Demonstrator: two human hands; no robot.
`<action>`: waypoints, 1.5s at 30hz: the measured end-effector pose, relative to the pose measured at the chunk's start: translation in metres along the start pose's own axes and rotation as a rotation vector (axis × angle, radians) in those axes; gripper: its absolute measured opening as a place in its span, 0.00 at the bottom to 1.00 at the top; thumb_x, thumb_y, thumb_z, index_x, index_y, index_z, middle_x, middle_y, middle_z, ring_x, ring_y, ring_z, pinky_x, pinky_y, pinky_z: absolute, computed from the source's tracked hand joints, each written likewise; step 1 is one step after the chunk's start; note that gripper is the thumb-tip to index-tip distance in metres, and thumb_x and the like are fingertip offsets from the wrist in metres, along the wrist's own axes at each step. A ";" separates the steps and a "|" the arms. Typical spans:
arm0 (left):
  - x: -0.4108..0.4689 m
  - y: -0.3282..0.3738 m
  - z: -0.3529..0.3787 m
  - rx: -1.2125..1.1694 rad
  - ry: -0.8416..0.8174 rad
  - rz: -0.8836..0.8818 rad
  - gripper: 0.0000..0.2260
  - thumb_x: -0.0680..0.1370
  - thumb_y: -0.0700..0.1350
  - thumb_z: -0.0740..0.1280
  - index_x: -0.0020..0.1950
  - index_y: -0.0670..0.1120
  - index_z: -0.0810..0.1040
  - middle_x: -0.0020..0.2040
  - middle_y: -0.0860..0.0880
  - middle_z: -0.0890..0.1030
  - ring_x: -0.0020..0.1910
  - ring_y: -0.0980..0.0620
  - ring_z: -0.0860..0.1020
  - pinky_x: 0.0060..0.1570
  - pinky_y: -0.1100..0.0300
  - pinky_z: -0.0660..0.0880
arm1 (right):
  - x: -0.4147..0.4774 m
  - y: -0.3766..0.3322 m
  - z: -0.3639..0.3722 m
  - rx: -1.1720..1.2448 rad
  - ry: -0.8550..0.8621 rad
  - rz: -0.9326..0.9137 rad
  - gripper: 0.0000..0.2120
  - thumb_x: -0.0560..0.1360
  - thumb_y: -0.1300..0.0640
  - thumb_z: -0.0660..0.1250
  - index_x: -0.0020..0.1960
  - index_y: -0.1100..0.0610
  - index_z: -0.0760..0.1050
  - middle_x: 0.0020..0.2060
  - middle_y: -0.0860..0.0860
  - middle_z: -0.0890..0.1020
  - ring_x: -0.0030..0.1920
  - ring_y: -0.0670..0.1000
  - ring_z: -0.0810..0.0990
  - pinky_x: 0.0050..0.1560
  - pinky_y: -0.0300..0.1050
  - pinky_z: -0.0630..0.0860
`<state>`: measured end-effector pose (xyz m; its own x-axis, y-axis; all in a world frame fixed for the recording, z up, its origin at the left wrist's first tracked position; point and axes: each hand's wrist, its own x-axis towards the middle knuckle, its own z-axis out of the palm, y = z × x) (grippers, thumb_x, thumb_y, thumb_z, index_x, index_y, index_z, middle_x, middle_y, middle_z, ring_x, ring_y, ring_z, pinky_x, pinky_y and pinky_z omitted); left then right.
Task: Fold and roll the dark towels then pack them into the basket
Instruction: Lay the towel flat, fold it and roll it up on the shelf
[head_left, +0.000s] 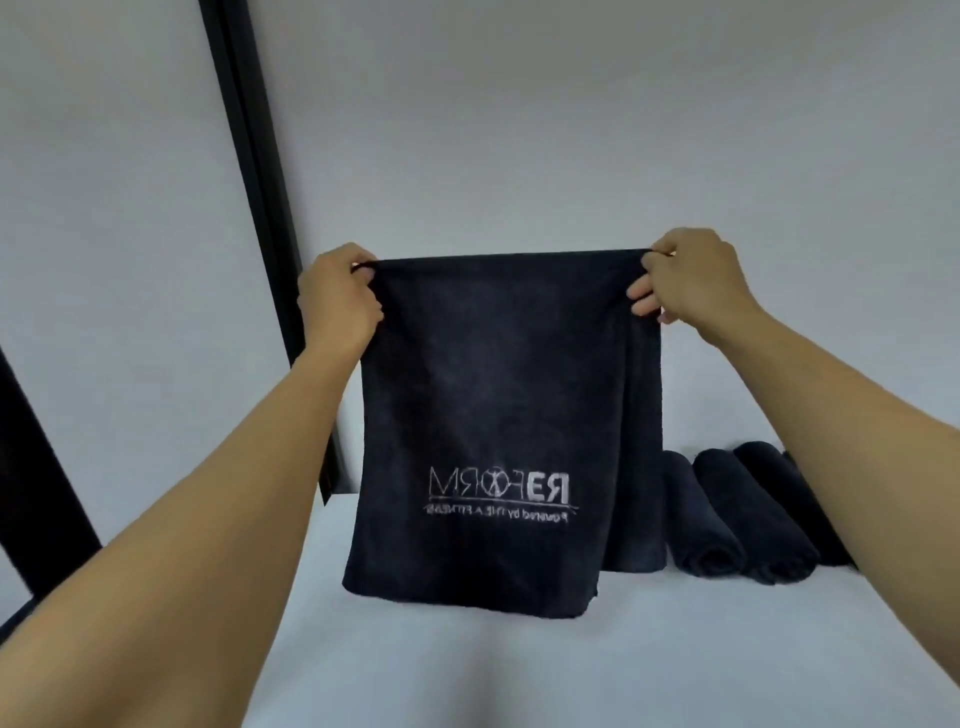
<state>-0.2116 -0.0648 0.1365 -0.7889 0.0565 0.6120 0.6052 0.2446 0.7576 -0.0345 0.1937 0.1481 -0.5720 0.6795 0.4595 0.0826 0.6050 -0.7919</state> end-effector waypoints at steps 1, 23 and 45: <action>0.006 0.003 0.001 -0.001 0.029 0.030 0.16 0.79 0.32 0.57 0.47 0.49 0.79 0.53 0.42 0.81 0.36 0.43 0.83 0.40 0.48 0.83 | 0.003 -0.001 0.001 0.018 0.030 -0.034 0.08 0.78 0.62 0.58 0.49 0.57 0.76 0.38 0.55 0.85 0.36 0.53 0.85 0.29 0.41 0.75; -0.157 -0.111 -0.077 0.245 -1.272 -0.603 0.08 0.77 0.35 0.68 0.52 0.42 0.85 0.53 0.44 0.85 0.55 0.47 0.82 0.58 0.55 0.77 | -0.157 0.087 -0.009 -0.940 -1.191 0.137 0.08 0.77 0.54 0.66 0.40 0.47 0.74 0.46 0.47 0.77 0.48 0.53 0.80 0.47 0.42 0.77; -0.159 -0.183 0.101 0.479 -0.615 -0.083 0.15 0.81 0.49 0.62 0.67 0.47 0.74 0.68 0.47 0.75 0.65 0.48 0.73 0.64 0.55 0.67 | -0.097 0.202 0.140 -0.763 -0.483 -0.222 0.16 0.82 0.53 0.58 0.67 0.56 0.70 0.61 0.54 0.75 0.56 0.57 0.76 0.52 0.50 0.73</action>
<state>-0.2078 -0.0207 -0.1229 -0.8319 0.5115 0.2153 0.5396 0.6549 0.5291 -0.0763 0.1920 -0.1133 -0.9025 0.3726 0.2159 0.3468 0.9261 -0.1485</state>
